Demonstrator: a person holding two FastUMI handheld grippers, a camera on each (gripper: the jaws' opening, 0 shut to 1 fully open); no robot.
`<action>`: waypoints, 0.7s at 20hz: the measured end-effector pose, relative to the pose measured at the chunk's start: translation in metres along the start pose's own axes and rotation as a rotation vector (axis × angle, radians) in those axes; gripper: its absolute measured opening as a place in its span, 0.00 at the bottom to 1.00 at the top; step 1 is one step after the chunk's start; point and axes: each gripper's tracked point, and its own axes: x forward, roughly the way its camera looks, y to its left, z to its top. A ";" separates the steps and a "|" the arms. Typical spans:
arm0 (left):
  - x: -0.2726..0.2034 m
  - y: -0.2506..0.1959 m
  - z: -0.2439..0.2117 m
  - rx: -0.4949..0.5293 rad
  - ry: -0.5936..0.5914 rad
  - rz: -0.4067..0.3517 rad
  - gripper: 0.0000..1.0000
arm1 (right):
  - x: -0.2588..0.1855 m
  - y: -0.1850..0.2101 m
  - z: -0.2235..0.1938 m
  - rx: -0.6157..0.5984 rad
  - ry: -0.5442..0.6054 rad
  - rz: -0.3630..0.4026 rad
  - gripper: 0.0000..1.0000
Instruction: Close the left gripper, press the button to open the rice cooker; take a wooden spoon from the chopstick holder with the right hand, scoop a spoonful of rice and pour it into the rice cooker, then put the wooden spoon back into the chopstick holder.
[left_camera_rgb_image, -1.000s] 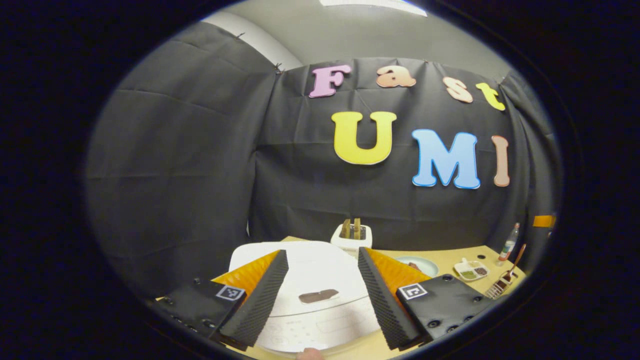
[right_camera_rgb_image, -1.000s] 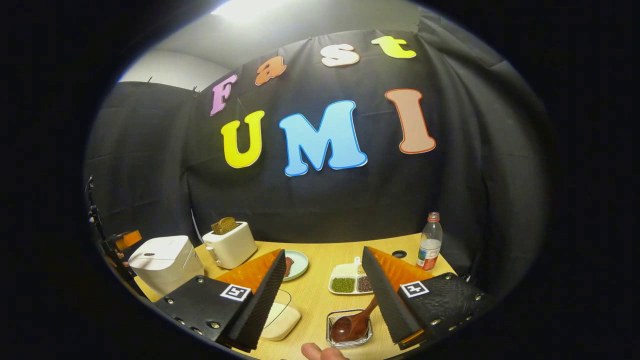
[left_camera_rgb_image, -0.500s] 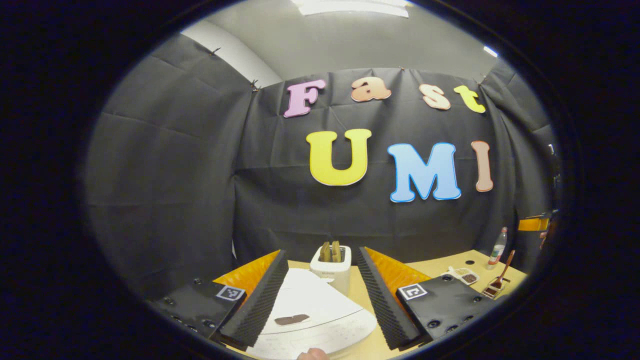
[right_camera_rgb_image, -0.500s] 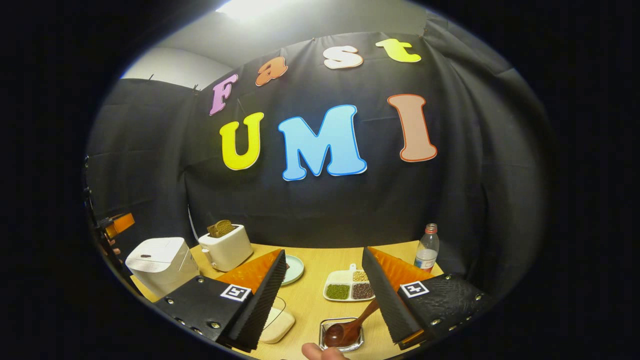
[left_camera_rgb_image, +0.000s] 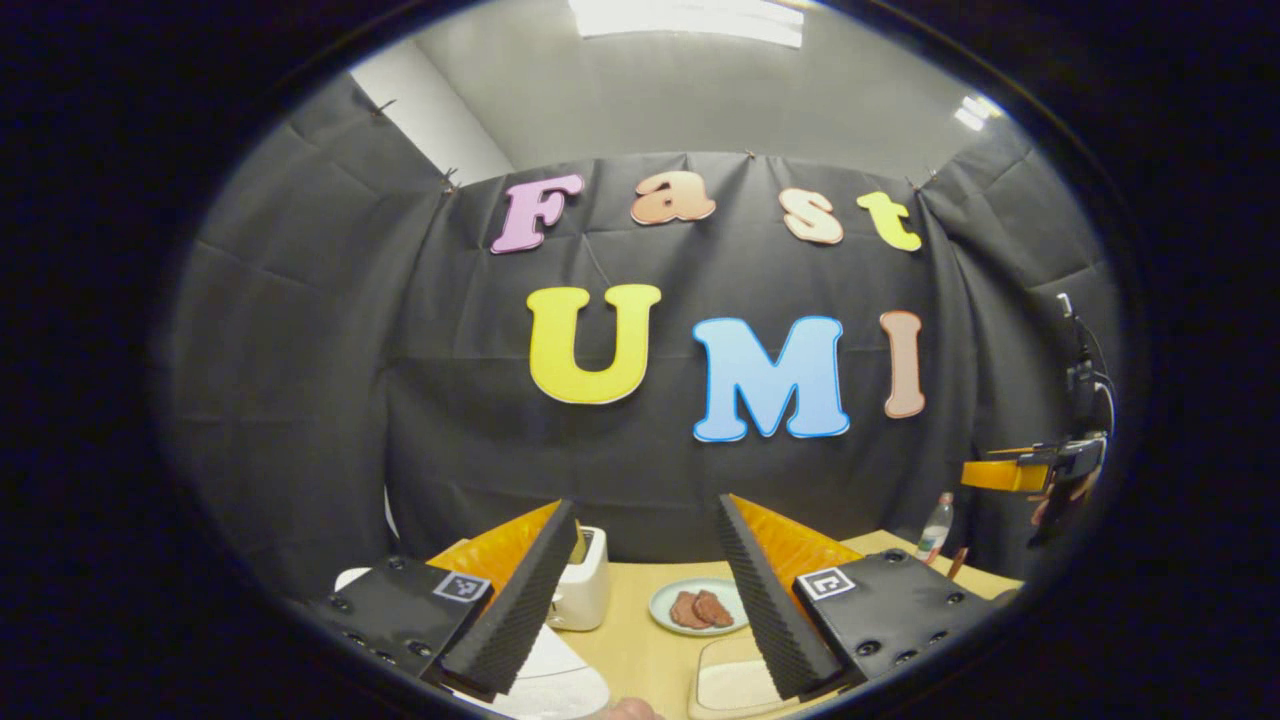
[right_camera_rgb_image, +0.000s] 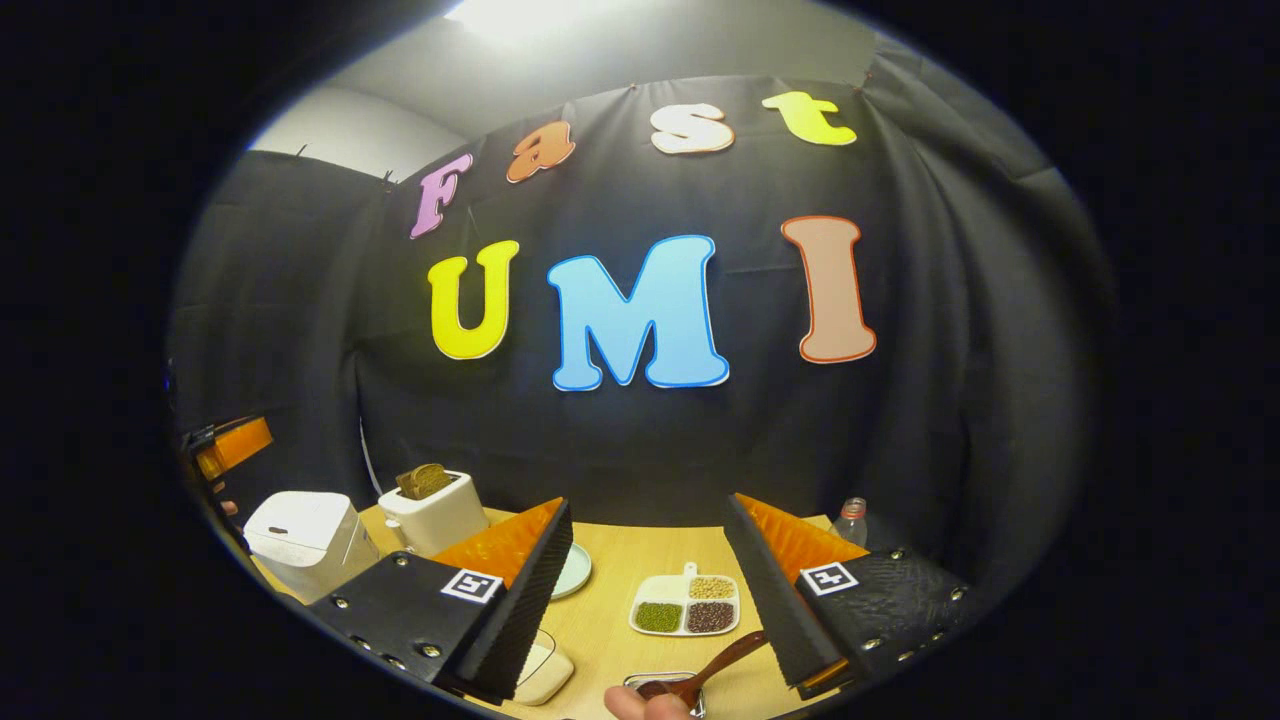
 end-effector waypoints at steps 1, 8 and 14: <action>0.000 -0.004 0.001 -0.010 0.006 -0.011 0.98 | 0.000 0.005 0.003 -0.007 0.003 0.009 0.93; 0.010 -0.007 0.001 0.015 0.032 -0.026 0.98 | -0.003 0.020 0.012 -0.022 0.005 0.023 0.93; 0.008 0.003 0.002 0.053 0.031 -0.003 0.94 | -0.005 0.023 0.017 -0.037 0.002 0.029 0.93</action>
